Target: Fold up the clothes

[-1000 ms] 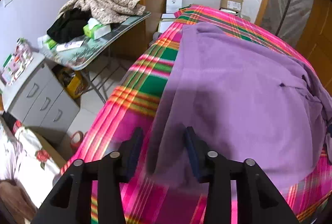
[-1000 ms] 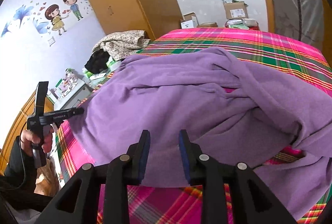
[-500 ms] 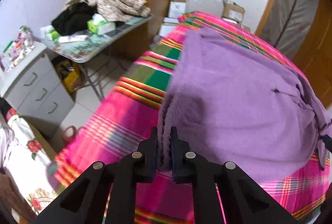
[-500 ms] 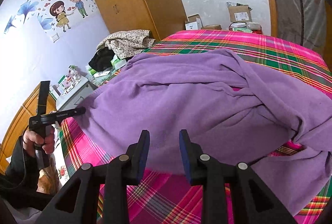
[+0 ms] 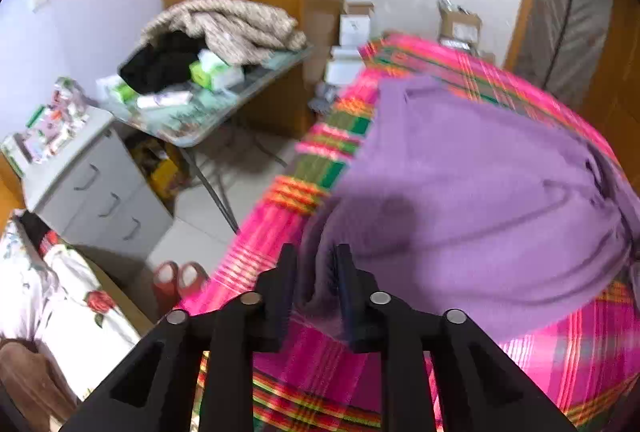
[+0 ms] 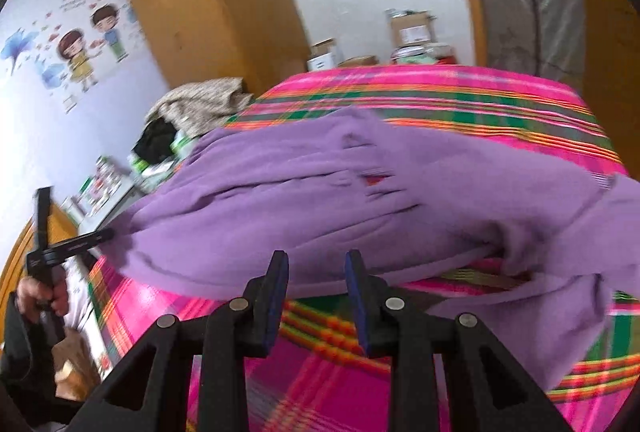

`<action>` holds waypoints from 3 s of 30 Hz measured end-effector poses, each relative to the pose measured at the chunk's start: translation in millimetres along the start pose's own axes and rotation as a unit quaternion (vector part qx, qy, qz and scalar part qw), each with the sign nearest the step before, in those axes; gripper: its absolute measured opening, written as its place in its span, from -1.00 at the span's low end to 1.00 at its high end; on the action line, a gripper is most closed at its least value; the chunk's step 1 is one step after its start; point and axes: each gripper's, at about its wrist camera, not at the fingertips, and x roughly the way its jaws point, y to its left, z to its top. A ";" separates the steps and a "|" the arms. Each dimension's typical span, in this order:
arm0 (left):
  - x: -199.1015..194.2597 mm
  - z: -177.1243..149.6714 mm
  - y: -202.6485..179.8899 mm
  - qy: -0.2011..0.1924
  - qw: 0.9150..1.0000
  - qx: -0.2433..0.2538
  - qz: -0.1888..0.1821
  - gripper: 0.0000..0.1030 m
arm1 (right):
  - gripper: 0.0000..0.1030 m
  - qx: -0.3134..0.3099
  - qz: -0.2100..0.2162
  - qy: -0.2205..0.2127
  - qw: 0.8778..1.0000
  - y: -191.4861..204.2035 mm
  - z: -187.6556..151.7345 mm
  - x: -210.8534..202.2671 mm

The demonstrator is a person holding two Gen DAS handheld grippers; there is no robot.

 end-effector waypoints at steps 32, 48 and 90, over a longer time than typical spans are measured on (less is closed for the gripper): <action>-3.2 -47.1 -226.0 0.058 0.949 0.233 -0.204 -0.24 | 0.00 -0.002 -0.095 0.045 0.994 -59.1 -53.0 -34.9; -8.1 -49.6 -223.4 0.036 0.940 0.251 -0.226 -0.97 | -0.97 0.014 -0.111 0.007 0.994 -72.9 -49.6 -59.5; -51.1 -18.0 -127.6 -0.007 0.973 0.133 -0.188 -0.62 | -0.38 0.104 -0.174 -0.103 0.974 -104.4 -40.8 -148.0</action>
